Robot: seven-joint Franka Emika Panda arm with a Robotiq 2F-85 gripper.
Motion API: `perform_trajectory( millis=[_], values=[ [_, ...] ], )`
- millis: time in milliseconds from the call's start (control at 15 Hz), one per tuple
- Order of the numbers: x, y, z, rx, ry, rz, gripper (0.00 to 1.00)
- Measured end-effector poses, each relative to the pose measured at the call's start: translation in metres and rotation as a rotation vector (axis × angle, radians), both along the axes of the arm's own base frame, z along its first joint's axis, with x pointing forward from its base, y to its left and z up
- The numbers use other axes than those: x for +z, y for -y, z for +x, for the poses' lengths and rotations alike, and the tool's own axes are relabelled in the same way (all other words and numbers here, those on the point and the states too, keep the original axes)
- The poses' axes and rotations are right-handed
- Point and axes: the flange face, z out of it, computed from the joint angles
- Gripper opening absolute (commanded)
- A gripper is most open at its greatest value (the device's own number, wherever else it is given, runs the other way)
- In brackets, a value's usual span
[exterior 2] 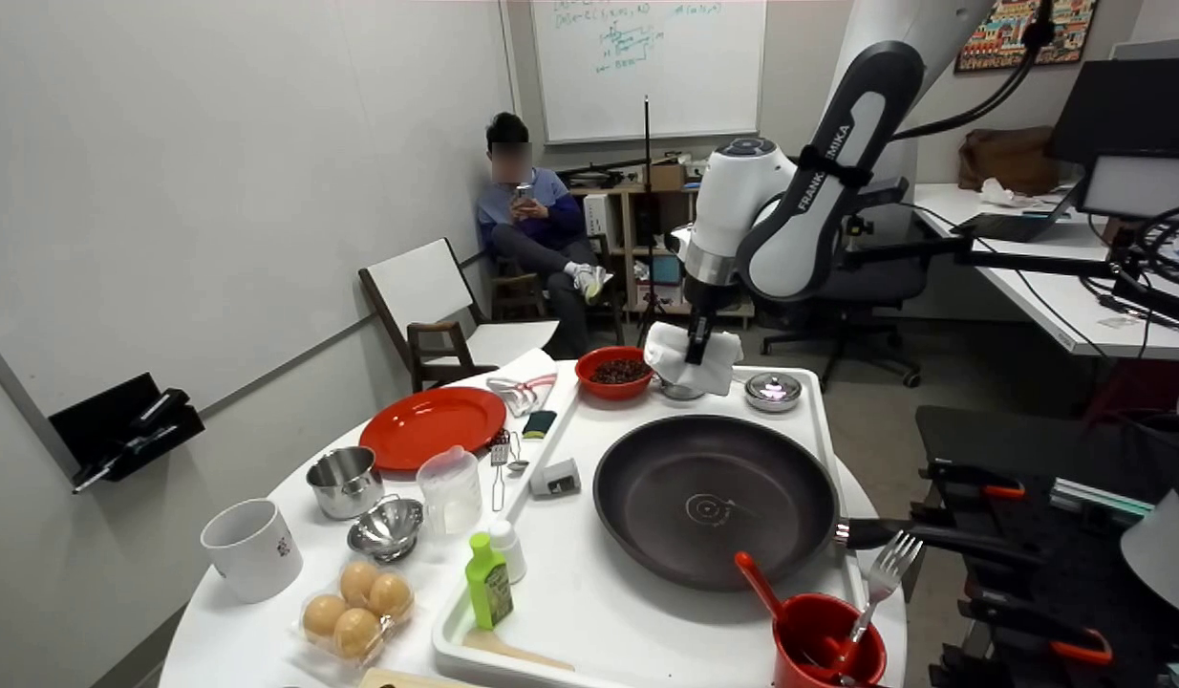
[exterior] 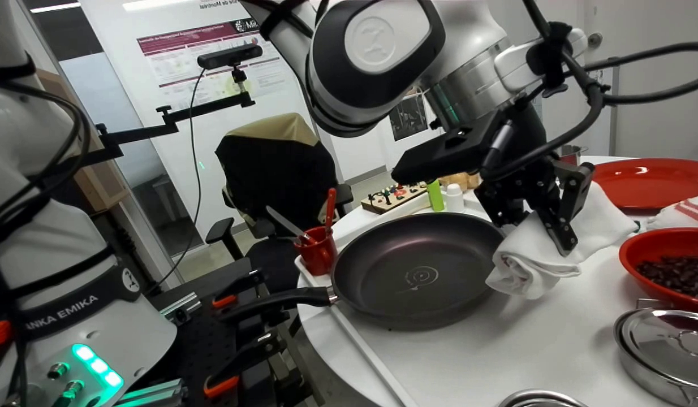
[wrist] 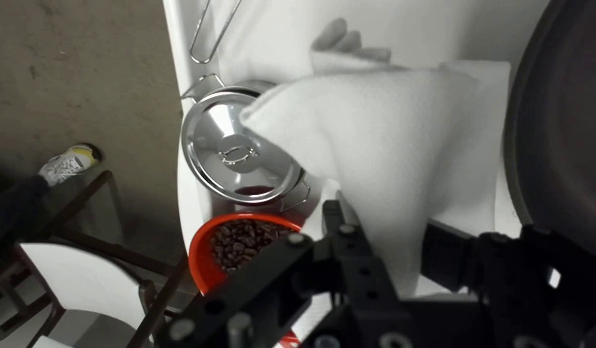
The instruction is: Get the white kitchen towel from the table and use it to wipe the black pan
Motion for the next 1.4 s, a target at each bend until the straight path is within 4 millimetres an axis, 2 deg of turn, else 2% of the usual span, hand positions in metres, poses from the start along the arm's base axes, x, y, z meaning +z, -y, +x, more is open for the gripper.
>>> perform_trajectory(
  millis=[200,533,800,867,933,1000,1400],
  values=[
    [-0.020,0.008,0.007,-0.036,-0.014,0.001,0.09],
    [-0.066,0.003,0.027,-0.115,-0.074,0.072,0.09],
    [-0.086,0.011,0.043,-0.171,-0.094,0.115,0.09],
    [-0.087,0.016,0.045,-0.181,-0.092,0.117,0.14],
    [-0.087,0.019,0.048,-0.189,-0.089,0.118,0.41],
    [-0.088,0.023,0.049,-0.194,-0.090,0.118,0.42],
    [-0.090,0.024,0.053,-0.199,-0.115,0.127,0.85]
  ],
)
